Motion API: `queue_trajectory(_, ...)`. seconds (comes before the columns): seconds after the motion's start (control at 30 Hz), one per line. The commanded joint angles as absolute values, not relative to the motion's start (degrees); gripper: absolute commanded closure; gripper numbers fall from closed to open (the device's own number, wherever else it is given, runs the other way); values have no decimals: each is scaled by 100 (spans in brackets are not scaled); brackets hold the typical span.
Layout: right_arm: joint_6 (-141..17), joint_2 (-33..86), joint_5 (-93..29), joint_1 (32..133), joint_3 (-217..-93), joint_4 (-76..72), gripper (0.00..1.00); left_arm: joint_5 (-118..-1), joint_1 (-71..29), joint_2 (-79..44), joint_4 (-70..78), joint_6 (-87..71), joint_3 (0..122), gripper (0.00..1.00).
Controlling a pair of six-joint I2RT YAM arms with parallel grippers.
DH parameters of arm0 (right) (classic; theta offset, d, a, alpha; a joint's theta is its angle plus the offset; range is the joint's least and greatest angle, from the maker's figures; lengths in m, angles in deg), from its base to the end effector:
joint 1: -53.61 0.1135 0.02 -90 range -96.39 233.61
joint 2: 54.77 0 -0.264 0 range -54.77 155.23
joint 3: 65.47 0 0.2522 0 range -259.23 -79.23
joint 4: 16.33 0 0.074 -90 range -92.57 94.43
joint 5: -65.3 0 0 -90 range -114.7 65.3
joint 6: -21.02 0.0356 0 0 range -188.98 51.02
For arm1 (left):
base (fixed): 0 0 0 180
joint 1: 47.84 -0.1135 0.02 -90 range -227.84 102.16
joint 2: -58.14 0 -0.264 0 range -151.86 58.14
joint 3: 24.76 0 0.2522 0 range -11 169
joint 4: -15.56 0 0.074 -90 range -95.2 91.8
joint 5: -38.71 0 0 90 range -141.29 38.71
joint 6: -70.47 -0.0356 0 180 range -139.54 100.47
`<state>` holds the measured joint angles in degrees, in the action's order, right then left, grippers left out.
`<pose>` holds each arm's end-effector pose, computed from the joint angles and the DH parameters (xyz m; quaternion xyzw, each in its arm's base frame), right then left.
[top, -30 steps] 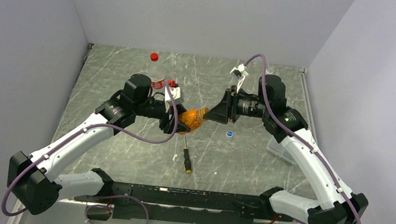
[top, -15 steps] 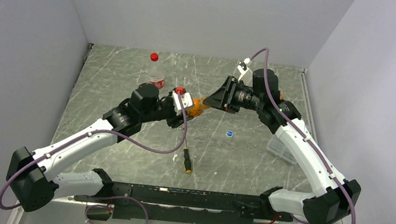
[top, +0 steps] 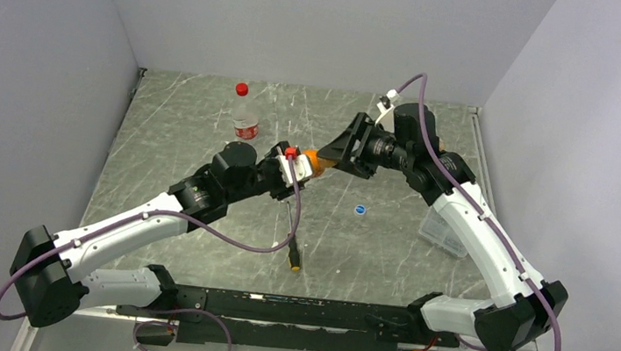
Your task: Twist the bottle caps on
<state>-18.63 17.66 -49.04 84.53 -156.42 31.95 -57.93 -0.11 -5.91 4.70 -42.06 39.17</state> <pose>0.2257 0.1523 0.3925 0.0384 0.8513 0.4578 0.2535 0.1746 -0.1982 0.3295 0.4733 0.6087 -0.1822 0.6101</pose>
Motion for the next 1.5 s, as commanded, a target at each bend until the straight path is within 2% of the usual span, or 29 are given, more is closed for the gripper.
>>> queue_trajectory(0.0, -2522, 1402, -4605, 8604, -16314, 3711, 15, -6494, -249, -237, 764, -3405, 3661, 100)
queue_trajectory(0.07, -2977, 1158, -4387, 8600, -16416, 3813, 5, -7261, -566, -83, 687, -3054, 3544, 100)
queue_trajectory(0.17, -3884, 742, -4424, 8604, -16268, 3770, 1, -8476, -1030, 91, 497, -2688, 3542, 100)
queue_trajectory(0.3, -5130, 551, -5210, 8610, -16110, 3875, 1, -10086, -1399, 128, 323, -2376, 3650, 100)
queue_trajectory(0.5, -5932, 397, -6176, 8709, -15854, 3524, 13, -11634, -1497, -116, 269, -1773, 3915, 100)
queue_trajectory(0.63, -6255, 528, -6490, 8899, -15982, 3653, 22, -11811, -1497, -142, 384, -1636, 3900, 100)
queue_trajectory(0.77, -6383, 643, -6590, 9146, -16024, 3716, 23, -11859, -1497, -136, 491, -1550, 3849, 100)
queue_trajectory(0.87, -6408, 721, -6414, 9366, -16080, 3735, 24, -11879, -1497, -162, 481, -1537, 3865, 100)
queue_trajectory(1.1, -6488, 917, -5913, 9771, -16249, 3916, 35, -11875, -1497, -200, 442, -1541, 3916, 100)
queue_trajectory(1.2, -6511, 973, -5791, 9851, -16297, 3970, 42, -11845, -1497, -199, 403, -1556, 3927, 100)
queue_trajectory(1.47, -6105, 1210, -5454, 9896, -16392, 4041, 69, -11520, -1497, -48, 272, -1697, 3948, 100)
